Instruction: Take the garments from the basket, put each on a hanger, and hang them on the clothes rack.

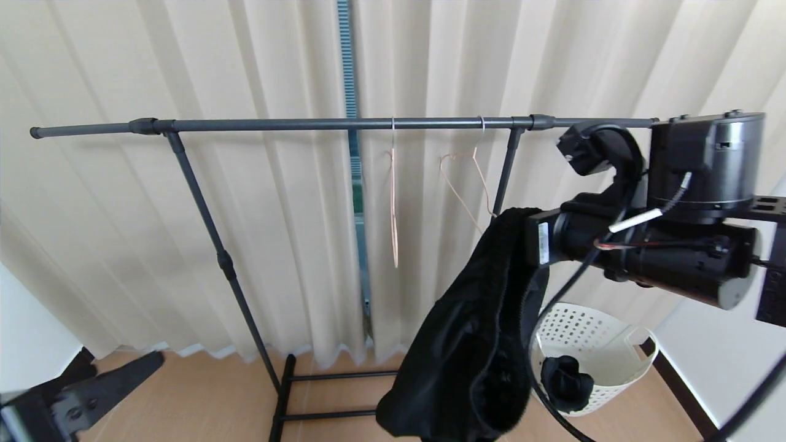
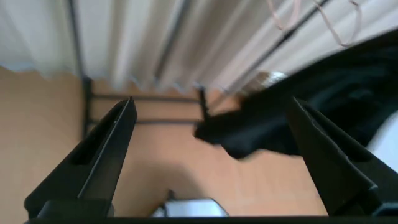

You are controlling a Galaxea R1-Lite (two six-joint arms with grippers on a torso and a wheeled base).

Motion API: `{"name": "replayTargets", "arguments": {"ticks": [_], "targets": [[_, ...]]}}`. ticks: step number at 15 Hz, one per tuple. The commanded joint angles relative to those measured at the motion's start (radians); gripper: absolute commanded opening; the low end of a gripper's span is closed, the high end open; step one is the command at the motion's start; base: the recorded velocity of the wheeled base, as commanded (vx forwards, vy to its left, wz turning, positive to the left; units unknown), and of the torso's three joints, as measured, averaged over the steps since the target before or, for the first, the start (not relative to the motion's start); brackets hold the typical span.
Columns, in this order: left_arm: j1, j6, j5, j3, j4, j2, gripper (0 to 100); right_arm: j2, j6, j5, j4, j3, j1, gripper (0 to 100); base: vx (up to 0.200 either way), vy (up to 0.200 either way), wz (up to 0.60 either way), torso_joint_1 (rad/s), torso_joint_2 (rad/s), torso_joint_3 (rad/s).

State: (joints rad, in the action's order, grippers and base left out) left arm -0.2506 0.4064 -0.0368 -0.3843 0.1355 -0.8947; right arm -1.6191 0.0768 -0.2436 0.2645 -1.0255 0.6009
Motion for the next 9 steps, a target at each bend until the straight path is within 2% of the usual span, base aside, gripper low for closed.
{"name": "replayTargets", "arguments": {"ticks": [1,5,9], "targets": [[-0.309,0.233,-0.002,-0.324,0.036,-0.572,100,-0.196,0.008,-0.154,0.001,-0.160,0.071,0,0.000,0.000,0.00,0.000,0.00,0.000],[-0.358,0.236,-0.020,-0.413,0.072,-0.770,100,-0.301,0.124,-0.247,-0.021,-0.281,0.114,0,0.000,0.000,0.00,0.000,0.00,0.000],[-0.423,0.238,-0.026,-0.444,0.138,-0.911,100,-0.301,0.176,-0.255,-0.024,-0.303,0.129,0,0.000,0.000,0.00,0.000,0.00,0.000]]}}
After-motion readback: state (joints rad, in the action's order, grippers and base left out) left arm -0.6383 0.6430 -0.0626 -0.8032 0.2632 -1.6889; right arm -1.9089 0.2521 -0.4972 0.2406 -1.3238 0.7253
